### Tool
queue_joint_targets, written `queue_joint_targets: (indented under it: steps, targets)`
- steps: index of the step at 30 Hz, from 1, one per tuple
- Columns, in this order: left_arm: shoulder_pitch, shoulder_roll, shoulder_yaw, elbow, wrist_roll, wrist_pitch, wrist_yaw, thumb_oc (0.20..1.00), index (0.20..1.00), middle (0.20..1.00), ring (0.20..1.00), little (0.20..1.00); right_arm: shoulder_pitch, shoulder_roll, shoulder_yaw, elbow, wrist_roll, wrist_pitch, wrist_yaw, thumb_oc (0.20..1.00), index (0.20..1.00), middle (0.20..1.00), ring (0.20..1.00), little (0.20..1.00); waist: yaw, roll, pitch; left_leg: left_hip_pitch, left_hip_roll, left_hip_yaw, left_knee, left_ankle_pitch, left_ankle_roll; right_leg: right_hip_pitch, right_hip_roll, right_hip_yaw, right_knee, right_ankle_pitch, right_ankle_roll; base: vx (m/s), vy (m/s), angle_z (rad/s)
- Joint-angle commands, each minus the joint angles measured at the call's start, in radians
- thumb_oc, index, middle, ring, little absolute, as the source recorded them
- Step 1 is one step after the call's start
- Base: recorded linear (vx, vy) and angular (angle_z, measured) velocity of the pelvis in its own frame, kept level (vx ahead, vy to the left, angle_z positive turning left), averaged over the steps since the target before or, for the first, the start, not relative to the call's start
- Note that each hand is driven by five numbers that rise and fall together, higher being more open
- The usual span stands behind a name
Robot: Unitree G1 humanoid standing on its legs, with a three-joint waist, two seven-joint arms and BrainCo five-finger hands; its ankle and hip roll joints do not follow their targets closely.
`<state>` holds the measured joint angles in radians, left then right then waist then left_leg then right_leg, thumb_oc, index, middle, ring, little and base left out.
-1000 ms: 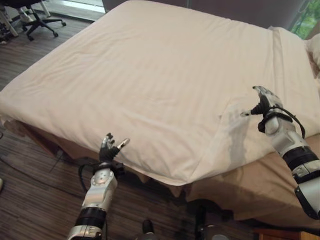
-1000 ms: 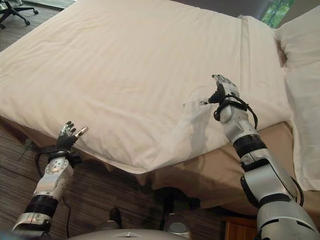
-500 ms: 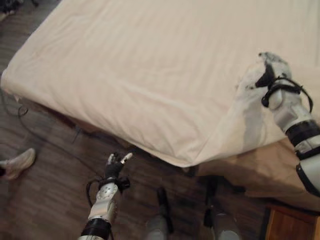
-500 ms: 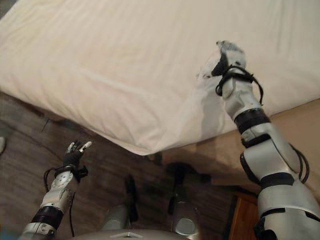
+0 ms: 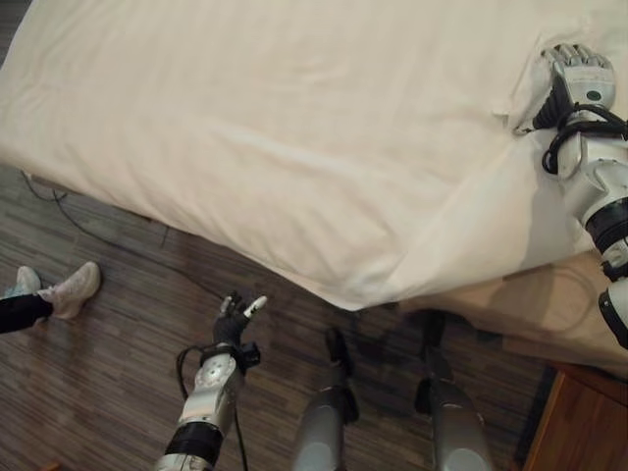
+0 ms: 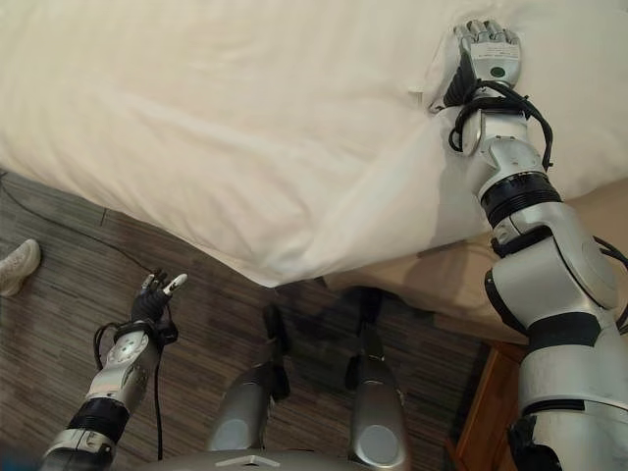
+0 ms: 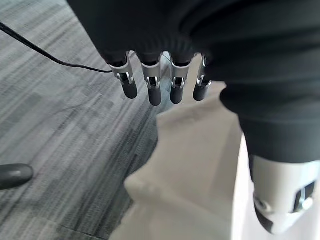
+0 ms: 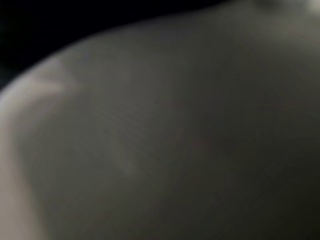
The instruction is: Making the bed.
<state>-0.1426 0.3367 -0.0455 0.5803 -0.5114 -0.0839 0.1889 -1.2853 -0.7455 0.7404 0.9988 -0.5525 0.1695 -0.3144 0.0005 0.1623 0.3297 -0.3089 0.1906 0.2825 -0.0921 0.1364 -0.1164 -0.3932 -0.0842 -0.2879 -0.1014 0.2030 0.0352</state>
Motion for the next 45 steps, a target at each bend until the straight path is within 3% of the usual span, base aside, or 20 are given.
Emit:
queue_joint_targets:
  steps: [1, 5, 8, 10, 11, 13, 15, 17, 19, 26, 29, 30, 31, 32, 33, 37, 39, 40, 41, 45]
  targets:
    - [-0.054, 0.029, -0.033, 0.067, -0.062, -0.037, 0.0, 1.0, 1.0, 1.0, 1.0, 1.0, -0.062, 0.008, 0.061, 0.077, -0.063, 0.017, 0.026, 0.2, 0.2, 0.2, 0.2, 0.2, -0.023, -0.057, -0.008, 0.045, 0.08, 0.082, 0.005, 0.097, -0.145, 0.081, -0.047, 0.008, 0.014, -0.105, 0.088, -0.04, 0.031, -0.13]
    - [-0.071, 0.022, -0.032, 0.075, -0.067, -0.037, 0.007, 1.0, 1.0, 1.0, 1.0, 1.0, -0.045, -0.035, 0.051, 0.027, -0.05, 0.019, 0.025, 0.2, 0.2, 0.2, 0.2, 0.2, -0.053, -0.06, -0.014, 0.072, 0.074, 0.107, 0.005, 0.068, -0.137, 0.075, -0.052, 0.034, 0.014, -0.092, 0.092, -0.02, 0.065, -0.1]
    - [-0.065, 0.015, -0.015, 0.069, -0.065, -0.034, 0.02, 1.0, 1.0, 1.0, 1.0, 1.0, 0.007, -0.09, -0.015, -0.185, -0.005, 0.012, 0.012, 0.2, 0.2, 0.2, 0.2, 0.2, -0.086, -0.069, -0.02, 0.117, 0.065, 0.12, 0.005, 0.033, -0.117, 0.089, -0.056, 0.061, 0.014, -0.083, 0.094, 0.0, 0.098, -0.18]
    - [-0.044, -0.001, 0.011, 0.061, -0.063, -0.024, 0.03, 1.0, 1.0, 1.0, 1.0, 1.0, 0.173, -0.152, -0.148, -0.417, 0.001, 0.008, -0.002, 0.2, 0.2, 0.2, 0.2, 0.2, -0.12, -0.076, -0.034, 0.167, 0.047, 0.138, 0.005, -0.002, -0.095, 0.114, -0.067, 0.079, 0.014, -0.071, 0.097, 0.01, 0.119, -0.24]
    - [-0.043, 0.002, 0.007, 0.06, -0.063, -0.023, 0.03, 1.0, 1.0, 1.0, 1.0, 1.0, 0.184, -0.154, -0.157, -0.425, -0.002, 0.01, 0.001, 0.2, 0.2, 0.2, 0.2, 0.2, -0.116, -0.079, -0.034, 0.169, 0.047, 0.138, 0.005, -0.002, -0.095, 0.115, -0.067, 0.079, 0.014, -0.071, 0.097, 0.01, 0.105, -0.31]
    - [-0.022, -0.017, 0.03, 0.057, -0.064, -0.012, 0.038, 1.0, 1.0, 1.0, 1.0, 1.0, 0.363, -0.197, -0.299, -0.575, 0.0, 0.004, 0.002, 0.2, 0.2, 0.2, 0.2, 0.2, -0.142, -0.083, -0.048, 0.204, 0.032, 0.147, 0.005, -0.023, -0.082, 0.138, -0.082, 0.086, 0.014, -0.066, 0.103, 0.02, 0.094, -0.25]
    - [-0.022, -0.016, 0.028, 0.057, -0.065, -0.012, 0.038, 1.0, 1.0, 1.0, 1.0, 1.0, 0.369, -0.197, -0.305, -0.578, -0.001, 0.005, 0.003, 0.2, 0.2, 0.2, 0.2, 0.2, -0.139, -0.085, -0.049, 0.205, 0.032, 0.147, 0.005, -0.024, -0.082, 0.138, -0.082, 0.087, 0.014, -0.066, 0.103, 0.01, 0.061, -0.16]
    - [0.019, -0.058, 0.063, 0.085, -0.029, 0.031, 0.024, 1.0, 1.0, 1.0, 1.0, 1.0, 0.774, -0.182, -0.568, -0.764, -0.04, -0.02, 0.014, 0.2, 0.2, 0.2, 0.2, 0.2, -0.189, -0.094, -0.081, 0.273, 0.005, 0.161, 0.005, -0.059, -0.061, 0.184, -0.1, 0.104, 0.014, -0.06, 0.113, 0.0, 0.206, -0.04]
    - [0.041, -0.074, 0.067, 0.087, -0.018, 0.043, 0.025, 1.0, 1.0, 1.0, 1.0, 1.0, 0.915, -0.133, -0.656, -0.797, -0.033, -0.028, 0.01, 0.2, 0.2, 0.2, 0.2, 0.2, -0.203, -0.104, -0.092, 0.296, -0.003, 0.17, 0.005, -0.068, -0.054, 0.199, -0.1, 0.118, 0.014, -0.057, 0.116, -0.02, 0.129, 0.04]
    - [0.087, -0.105, 0.083, 0.102, -0.004, 0.076, 0.035, 1.0, 1.0, 1.0, 1.0, 1.0, 1.177, 0.026, -0.775, -0.867, -0.023, -0.034, 0.017, 0.2, 0.2, 0.2, 0.2, 0.2, -0.233, -0.137, -0.129, 0.349, -0.013, 0.201, 0.005, -0.087, -0.041, 0.221, -0.094, 0.158, 0.014, -0.052, 0.123, -0.02, 0.036, -0.29]
    - [0.087, -0.105, 0.083, 0.102, -0.004, 0.076, 0.035, 1.0, 1.0, 1.0, 1.0, 1.0, 1.178, 0.027, -0.775, -0.868, -0.023, -0.034, 0.018, 0.2, 0.2, 0.2, 0.2, 0.2, -0.232, -0.137, -0.129, 0.35, -0.014, 0.202, 0.005, -0.087, -0.041, 0.221, -0.094, 0.159, 0.014, -0.052, 0.123, -0.02, 0.018, -0.11]
    - [0.12, -0.129, 0.074, 0.102, 0.005, 0.081, 0.039, 1.0, 1.0, 1.0, 1.0, 1.0, 1.288, 0.112, -0.761, -0.806, 0.0, -0.043, 0.016, 0.2, 0.2, 0.2, 0.2, 0.2, -0.264, -0.15, -0.148, 0.379, -0.02, 0.222, 0.005, -0.096, -0.036, 0.233, -0.088, 0.183, 0.014, -0.046, 0.127, -0.04, 0.046, -0.07]
    - [0.121, -0.129, 0.073, 0.102, 0.005, 0.081, 0.039, 1.0, 1.0, 1.0, 1.0, 1.0, 1.289, 0.112, -0.762, -0.806, 0.0, -0.043, 0.016, 0.2, 0.2, 0.2, 0.2, 0.2, -0.262, -0.15, -0.148, 0.38, -0.02, 0.224, 0.005, -0.096, -0.036, 0.233, -0.088, 0.184, 0.014, -0.046, 0.127, -0.06, 0.059, 0.07]
    - [0.129, -0.138, 0.07, 0.101, 0.006, 0.08, 0.046, 1.0, 1.0, 1.0, 1.0, 1.0, 1.326, 0.154, -0.752, -0.751, 0.031, -0.045, 0.01, 0.526, 0.526, 0.526, 0.526, 0.526, -0.272, -0.154, -0.151, 0.386, -0.02, 0.231, 0.005, -0.096, -0.035, 0.235, -0.087, 0.191, 0.014, -0.043, 0.127, -0.04, 0.024, -0.27]
    - [0.126, -0.15, 0.055, 0.104, 0.003, 0.076, 0.054, 1.0, 1.0, 1.0, 1.0, 1.0, 1.347, 0.199, -0.722, -0.649, 0.074, -0.041, 0.005, 1.0, 1.0, 1.0, 1.0, 1.0, -0.282, -0.157, -0.153, 0.39, -0.02, 0.236, 0.005, -0.095, -0.036, 0.236, -0.086, 0.196, 0.014, -0.04, 0.127, -0.04, 0.024, -0.33]
    - [0.122, -0.161, 0.043, 0.109, -0.001, 0.074, 0.062, 1.0, 1.0, 1.0, 1.0, 1.0, 1.361, 0.242, -0.673, -0.517, 0.089, -0.034, -0.005, 1.0, 1.0, 1.0, 1.0, 1.0, -0.29, -0.165, -0.161, 0.394, -0.02, 0.239, 0.005, -0.095, -0.037, 0.238, -0.083, 0.198, 0.014, -0.039, 0.128, -0.01, 0.001, -0.16]
    - [0.099, -0.17, 0.018, 0.125, -0.002, 0.06, 0.088, 1.0, 1.0, 1.0, 1.0, 1.0, 1.332, 0.319, -0.632, -0.182, 0.161, -0.001, -0.065, 1.0, 1.0, 1.0, 1.0, 1.0, -0.294, -0.173, -0.169, 0.403, -0.018, 0.242, 0.005, -0.095, -0.038, 0.247, -0.079, 0.198, 0.014, -0.038, 0.127, 0.01, 0.0, 0.05]
    - [0.098, -0.169, 0.019, 0.125, -0.002, 0.059, 0.088, 1.0, 1.0, 1.0, 1.0, 1.0, 1.328, 0.32, -0.63, -0.177, 0.162, -0.004, -0.068, 1.0, 1.0, 1.0, 1.0, 1.0, -0.294, -0.174, -0.168, 0.403, -0.018, 0.242, 0.005, -0.095, -0.038, 0.247, -0.079, 0.198, 0.014, -0.038, 0.127, 0.01, -0.007, 0.03]
    - [0.087, -0.167, -0.001, 0.123, -0.005, 0.053, 0.101, 1.0, 1.0, 1.0, 1.0, 1.0, 1.309, 0.36, -0.623, 0.017, 0.213, 0.011, -0.086, 1.0, 1.0, 1.0, 1.0, 1.0, -0.289, -0.176, -0.172, 0.404, -0.016, 0.24, 0.005, -0.096, -0.038, 0.254, -0.08, 0.193, 0.014, -0.041, 0.127, 0.0, 0.0, 0.0]
    - [0.078, -0.156, -0.025, 0.121, -0.008, 0.051, 0.107, 1.0, 1.0, 1.0, 1.0, 1.0, 1.294, 0.378, -0.647, 0.228, 0.311, 0.021, -0.098, 1.0, 1.0, 1.0, 1.0, 1.0, -0.28, -0.179, -0.177, 0.407, -0.015, 0.231, 0.005, -0.097, -0.039, 0.267, -0.081, 0.182, 0.014, -0.046, 0.126, 0.02, -0.011, 0.13]
